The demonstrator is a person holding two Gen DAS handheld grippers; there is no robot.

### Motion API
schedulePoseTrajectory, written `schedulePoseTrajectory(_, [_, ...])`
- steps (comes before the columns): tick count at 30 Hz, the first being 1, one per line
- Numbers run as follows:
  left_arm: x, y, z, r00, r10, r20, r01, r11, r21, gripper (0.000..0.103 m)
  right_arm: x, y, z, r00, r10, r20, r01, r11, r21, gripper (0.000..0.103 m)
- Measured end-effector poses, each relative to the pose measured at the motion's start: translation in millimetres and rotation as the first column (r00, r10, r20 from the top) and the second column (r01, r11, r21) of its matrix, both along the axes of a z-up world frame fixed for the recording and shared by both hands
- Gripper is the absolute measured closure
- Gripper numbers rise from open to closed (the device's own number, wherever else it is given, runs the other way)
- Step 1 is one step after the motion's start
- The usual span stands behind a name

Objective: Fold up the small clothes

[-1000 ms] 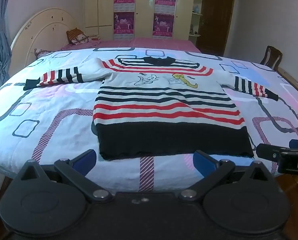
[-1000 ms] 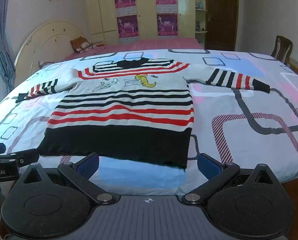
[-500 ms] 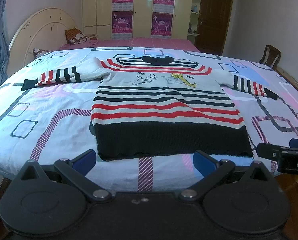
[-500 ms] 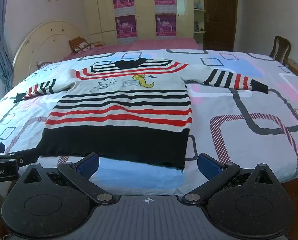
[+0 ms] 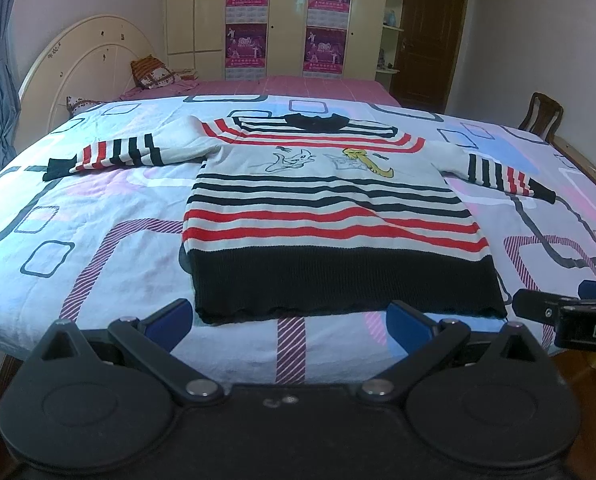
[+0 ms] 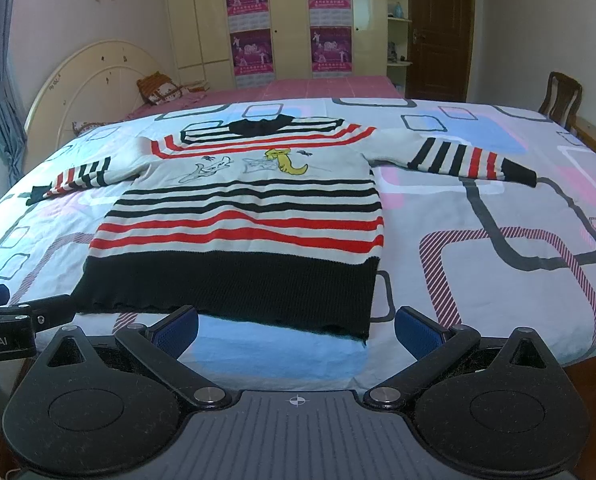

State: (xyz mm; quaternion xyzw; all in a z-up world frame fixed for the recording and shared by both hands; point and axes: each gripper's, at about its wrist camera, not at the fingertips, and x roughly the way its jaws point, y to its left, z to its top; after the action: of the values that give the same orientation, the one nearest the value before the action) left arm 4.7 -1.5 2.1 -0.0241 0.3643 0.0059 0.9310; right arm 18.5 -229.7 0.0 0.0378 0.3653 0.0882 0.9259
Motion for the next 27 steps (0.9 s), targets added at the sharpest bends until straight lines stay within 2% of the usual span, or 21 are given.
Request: schedulePoseTrajectory(27, [4.1, -4.6, 0.8, 1.000, -0.004, 0.004, 0.004, 1.000, 0.003, 0.000, 1.0, -2.3, 2.0, 1.000, -0.008, 0.005, 0.008, 1.000, 0.000, 0.000])
